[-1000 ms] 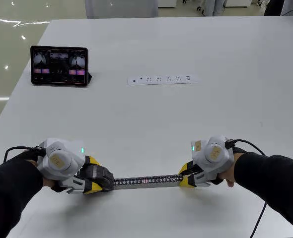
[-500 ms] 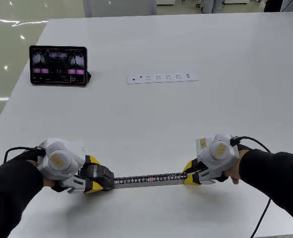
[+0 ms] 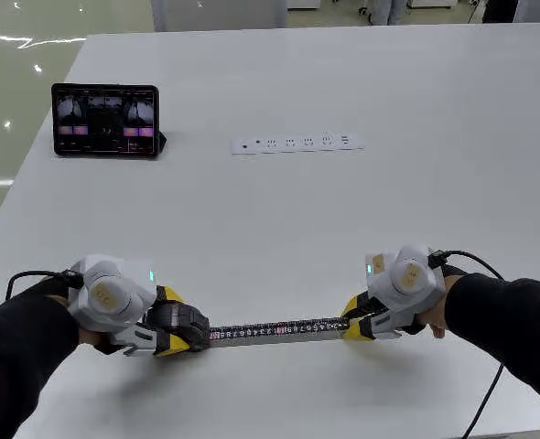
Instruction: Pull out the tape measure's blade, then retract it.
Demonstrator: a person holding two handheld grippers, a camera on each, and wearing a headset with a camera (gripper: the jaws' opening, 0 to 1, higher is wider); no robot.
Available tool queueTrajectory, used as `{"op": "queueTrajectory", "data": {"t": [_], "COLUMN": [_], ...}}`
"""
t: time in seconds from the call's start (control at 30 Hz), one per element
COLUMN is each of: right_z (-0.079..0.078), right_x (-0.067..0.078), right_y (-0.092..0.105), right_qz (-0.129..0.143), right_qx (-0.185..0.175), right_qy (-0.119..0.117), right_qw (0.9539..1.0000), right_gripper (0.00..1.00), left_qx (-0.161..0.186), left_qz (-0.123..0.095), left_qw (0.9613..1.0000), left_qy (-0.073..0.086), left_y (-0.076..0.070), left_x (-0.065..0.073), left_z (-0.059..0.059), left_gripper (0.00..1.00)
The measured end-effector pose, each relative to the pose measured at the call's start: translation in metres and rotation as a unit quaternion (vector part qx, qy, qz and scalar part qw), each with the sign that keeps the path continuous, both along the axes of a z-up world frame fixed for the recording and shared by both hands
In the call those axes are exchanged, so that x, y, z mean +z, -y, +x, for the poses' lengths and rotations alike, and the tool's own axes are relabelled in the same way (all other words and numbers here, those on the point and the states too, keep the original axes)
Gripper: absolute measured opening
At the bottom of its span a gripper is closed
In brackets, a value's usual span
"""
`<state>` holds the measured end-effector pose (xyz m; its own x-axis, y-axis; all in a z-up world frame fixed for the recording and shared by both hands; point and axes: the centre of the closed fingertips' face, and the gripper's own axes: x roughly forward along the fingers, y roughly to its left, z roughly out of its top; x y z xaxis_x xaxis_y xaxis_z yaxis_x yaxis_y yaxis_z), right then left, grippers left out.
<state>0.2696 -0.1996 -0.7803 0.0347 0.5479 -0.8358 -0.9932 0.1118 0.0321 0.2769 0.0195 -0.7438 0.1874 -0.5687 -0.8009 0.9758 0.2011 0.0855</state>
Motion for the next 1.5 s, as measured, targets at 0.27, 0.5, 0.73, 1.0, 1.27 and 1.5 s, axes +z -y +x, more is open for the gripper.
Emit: {"op": "queueTrajectory", "data": {"t": [0.27, 0.5, 0.73, 1.0, 1.27, 1.5], "right_z": [-0.001, 0.000, 0.000, 0.000, -0.001, -0.001], "right_x": [0.001, 0.001, 0.001, 0.002, 0.001, 0.001], "right_y": [0.005, 0.009, 0.014, 0.021, 0.025, 0.025], "right_qz": [-0.002, -0.003, -0.003, -0.005, -0.010, -0.012], "right_qx": [-0.003, -0.004, -0.003, -0.006, -0.008, -0.012], "right_qy": [0.002, 0.000, -0.002, -0.004, -0.002, -0.003], "right_qw": [1.0000, 1.0000, 1.0000, 1.0000, 0.9999, 0.9999], "right_gripper": [0.10, 0.10, 0.10, 0.10, 0.10, 0.10], "left_qx": [0.000, 0.000, 0.001, 0.000, -0.001, -0.001], "left_qz": [-0.001, 0.000, 0.001, 0.003, 0.003, 0.000], "left_qw": [1.0000, 1.0000, 1.0000, 1.0000, 1.0000, 1.0000], "left_qy": [0.002, 0.002, 0.002, 0.003, 0.002, 0.000], "left_y": [0.000, 0.000, 0.000, 0.000, 0.000, -0.001], "left_x": [0.000, 0.000, 0.000, 0.000, 0.000, -0.002], "left_z": [0.000, 0.000, 0.000, 0.000, 0.000, 0.002], "left_gripper": [0.31, 0.31, 0.31, 0.31, 0.32, 0.32]}}
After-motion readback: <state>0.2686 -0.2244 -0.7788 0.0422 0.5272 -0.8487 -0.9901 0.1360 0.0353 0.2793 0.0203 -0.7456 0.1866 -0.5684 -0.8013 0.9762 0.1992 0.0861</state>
